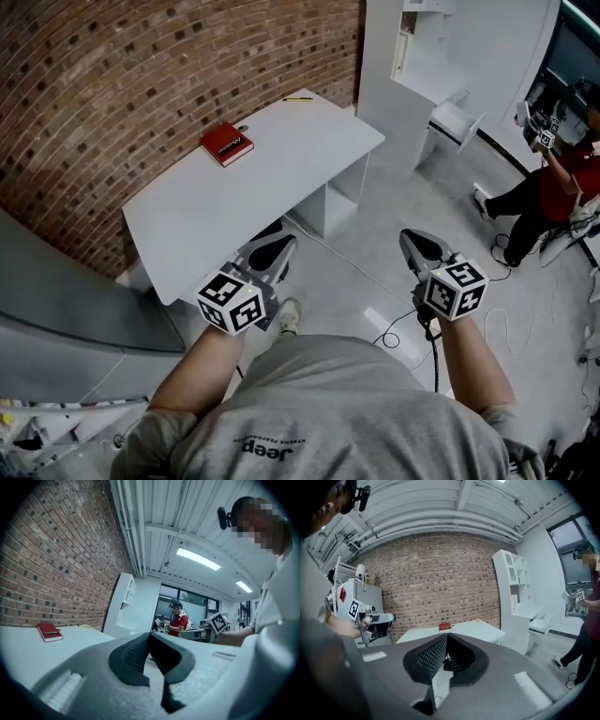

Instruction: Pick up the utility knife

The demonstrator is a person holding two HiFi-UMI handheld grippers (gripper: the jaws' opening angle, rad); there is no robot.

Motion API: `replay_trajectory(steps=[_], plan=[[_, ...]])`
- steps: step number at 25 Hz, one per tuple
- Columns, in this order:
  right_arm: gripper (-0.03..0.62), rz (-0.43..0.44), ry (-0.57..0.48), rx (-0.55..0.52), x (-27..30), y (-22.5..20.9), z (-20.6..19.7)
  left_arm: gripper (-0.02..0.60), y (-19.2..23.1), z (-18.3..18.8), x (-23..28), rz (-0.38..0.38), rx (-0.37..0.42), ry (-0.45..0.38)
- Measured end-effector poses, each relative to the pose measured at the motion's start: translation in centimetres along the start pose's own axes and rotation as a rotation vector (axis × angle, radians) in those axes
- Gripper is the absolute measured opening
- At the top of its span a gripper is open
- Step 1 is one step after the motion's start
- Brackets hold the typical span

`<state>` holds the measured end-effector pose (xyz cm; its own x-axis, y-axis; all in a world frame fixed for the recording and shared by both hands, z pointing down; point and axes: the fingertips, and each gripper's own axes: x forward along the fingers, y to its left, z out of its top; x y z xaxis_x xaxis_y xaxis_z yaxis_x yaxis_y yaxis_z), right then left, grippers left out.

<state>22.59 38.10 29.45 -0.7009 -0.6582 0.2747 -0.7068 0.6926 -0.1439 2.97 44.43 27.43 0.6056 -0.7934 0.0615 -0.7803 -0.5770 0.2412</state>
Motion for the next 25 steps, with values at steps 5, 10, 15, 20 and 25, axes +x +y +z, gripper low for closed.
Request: replay_trajectory(steps=[5,10,15,20,25], plan=[[0.009,-0.010,-0.003,-0.005,6.1,-2.0,1.1,-0.002,6.4,0.8,3.6,-0.039,-0.010,-0.013],[0.009,-0.013,-0.033,0.001,14.9,-3.6,4.3,-0.002,15.2,3.2,7.8,-0.076,0.018,-0.016],[0.009,-0.024,-0.057,0.016,23.7,-5.7,8.6,-0.002,23.3,6.5,12.6,-0.126,0.032,0.007],[0.009,-0.029,-0.057,0.020,29.7,-7.5,10.9,-0.002,28.9,8.4,16.3,-0.165,0.034,0.016],[0.009,-0.034,-0.047,0.023,33.2,-9.9,12.2,-0.002,32.9,9.4,19.2,-0.165,0.015,0.019]])
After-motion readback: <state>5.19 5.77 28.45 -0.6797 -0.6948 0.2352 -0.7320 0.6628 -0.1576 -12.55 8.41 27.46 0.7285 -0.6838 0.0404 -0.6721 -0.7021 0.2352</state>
